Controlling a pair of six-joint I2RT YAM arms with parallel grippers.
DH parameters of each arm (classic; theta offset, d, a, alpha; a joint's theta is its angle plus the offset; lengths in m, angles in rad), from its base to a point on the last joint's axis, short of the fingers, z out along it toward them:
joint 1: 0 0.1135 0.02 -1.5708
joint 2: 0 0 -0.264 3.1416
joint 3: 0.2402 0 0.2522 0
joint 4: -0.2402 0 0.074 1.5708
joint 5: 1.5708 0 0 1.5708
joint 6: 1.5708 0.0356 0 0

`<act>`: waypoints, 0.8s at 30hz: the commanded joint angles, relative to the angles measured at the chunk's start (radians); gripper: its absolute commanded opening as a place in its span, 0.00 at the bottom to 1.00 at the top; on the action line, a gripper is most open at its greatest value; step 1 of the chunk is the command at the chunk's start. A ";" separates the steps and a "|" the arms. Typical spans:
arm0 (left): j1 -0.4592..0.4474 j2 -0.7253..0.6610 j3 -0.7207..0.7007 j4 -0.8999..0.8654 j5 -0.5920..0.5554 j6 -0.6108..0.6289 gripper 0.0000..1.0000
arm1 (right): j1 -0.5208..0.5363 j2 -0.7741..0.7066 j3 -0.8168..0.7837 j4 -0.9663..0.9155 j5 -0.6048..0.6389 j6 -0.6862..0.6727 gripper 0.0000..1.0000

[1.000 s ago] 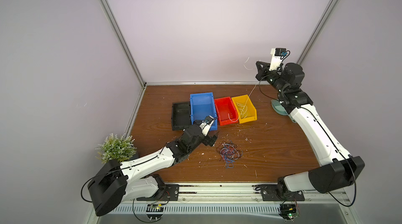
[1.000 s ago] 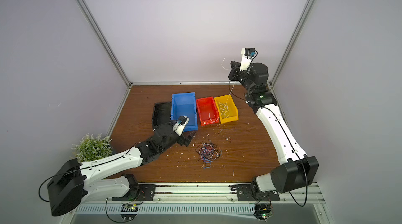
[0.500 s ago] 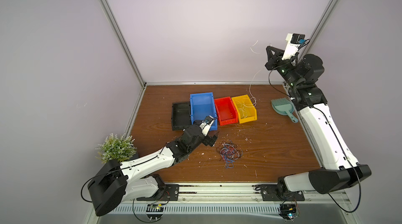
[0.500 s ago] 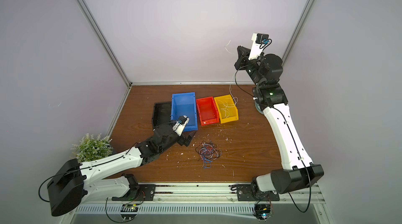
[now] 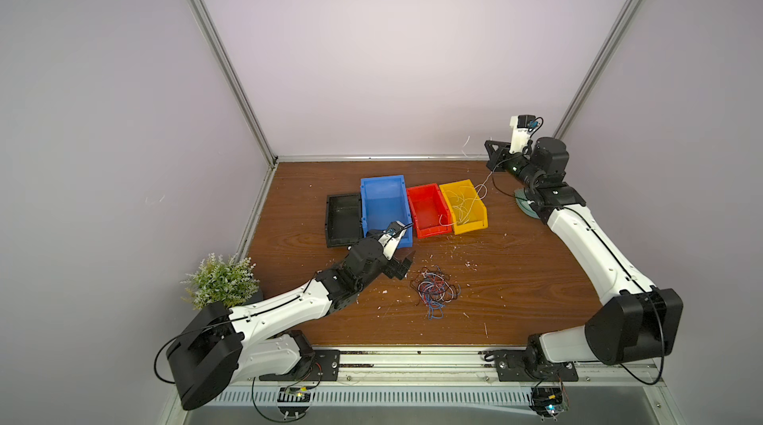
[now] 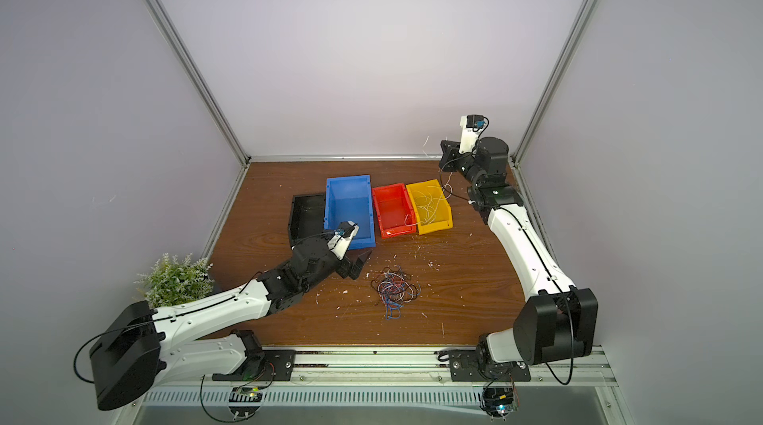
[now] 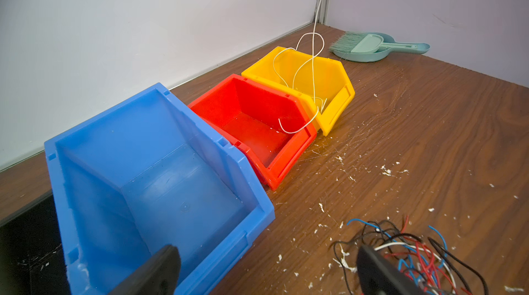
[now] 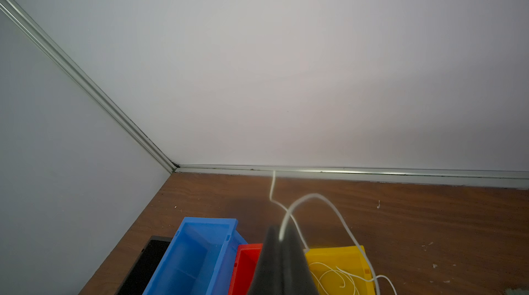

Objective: Untangle and sort cables by color
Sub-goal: Place the cable in the bin.

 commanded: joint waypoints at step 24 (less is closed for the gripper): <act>0.009 0.037 -0.003 0.017 0.026 -0.017 1.00 | -0.023 0.045 0.323 0.003 -0.026 -0.028 0.00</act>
